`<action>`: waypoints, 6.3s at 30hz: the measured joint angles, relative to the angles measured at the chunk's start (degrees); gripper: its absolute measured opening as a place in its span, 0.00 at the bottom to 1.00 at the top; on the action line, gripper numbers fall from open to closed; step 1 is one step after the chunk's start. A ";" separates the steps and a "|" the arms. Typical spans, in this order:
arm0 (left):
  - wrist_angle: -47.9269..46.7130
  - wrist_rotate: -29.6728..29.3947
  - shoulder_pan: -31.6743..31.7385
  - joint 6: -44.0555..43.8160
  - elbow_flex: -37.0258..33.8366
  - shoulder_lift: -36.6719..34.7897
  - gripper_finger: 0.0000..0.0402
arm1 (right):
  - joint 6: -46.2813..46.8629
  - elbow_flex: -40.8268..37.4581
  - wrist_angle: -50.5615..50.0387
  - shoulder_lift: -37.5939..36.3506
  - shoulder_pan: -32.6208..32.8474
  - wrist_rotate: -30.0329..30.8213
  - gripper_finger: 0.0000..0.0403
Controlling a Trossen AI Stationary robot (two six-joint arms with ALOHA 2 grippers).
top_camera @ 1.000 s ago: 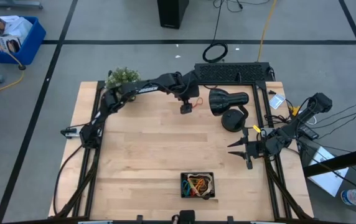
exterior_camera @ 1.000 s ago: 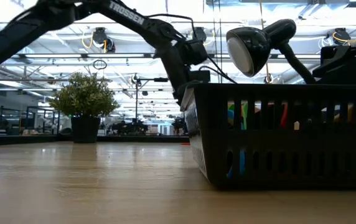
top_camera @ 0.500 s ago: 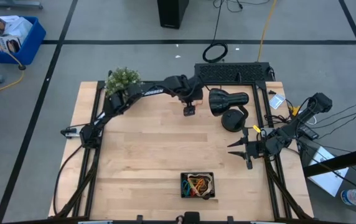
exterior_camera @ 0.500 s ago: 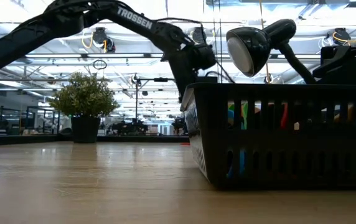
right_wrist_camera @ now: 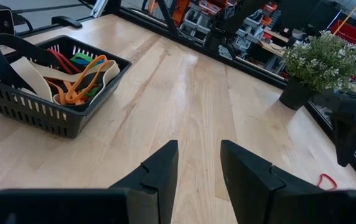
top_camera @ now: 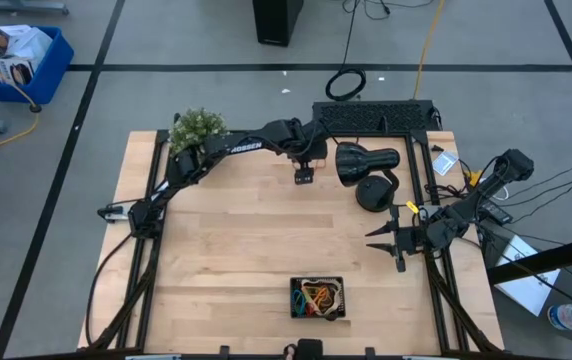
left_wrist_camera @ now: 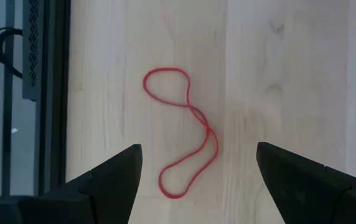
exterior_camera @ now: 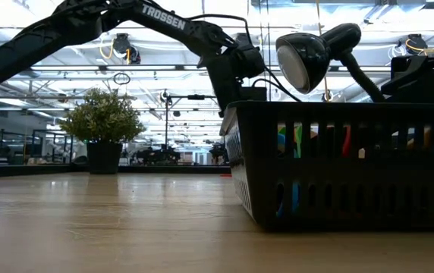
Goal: Pick and place rubber bands into bin
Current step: Put the red rubber band into the black bin
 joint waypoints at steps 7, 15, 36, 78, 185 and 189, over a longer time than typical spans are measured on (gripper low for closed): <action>0.75 0.29 0.17 -0.26 0.00 0.00 0.81 | -0.04 -0.02 0.00 -0.02 0.00 0.17 0.29; 1.54 -2.91 0.93 2.20 0.00 0.00 0.81 | -0.89 -0.01 0.00 0.00 -0.01 0.19 0.29; 2.73 -5.84 1.78 2.16 -0.02 5.62 0.81 | -0.96 -0.02 -0.09 -0.02 0.00 0.20 0.29; -0.07 -10.40 -2.84 26.61 0.31 8.17 0.81 | -0.87 -0.02 0.28 -0.01 -0.02 3.08 0.29; 3.37 -0.72 0.70 -2.60 4.90 10.66 0.67 | 20.48 -0.02 17.95 0.00 -0.02 14.95 0.29; 3.80 -0.64 0.85 -4.58 4.87 10.70 0.60 | 19.38 -0.02 20.57 -0.01 -0.02 14.95 0.29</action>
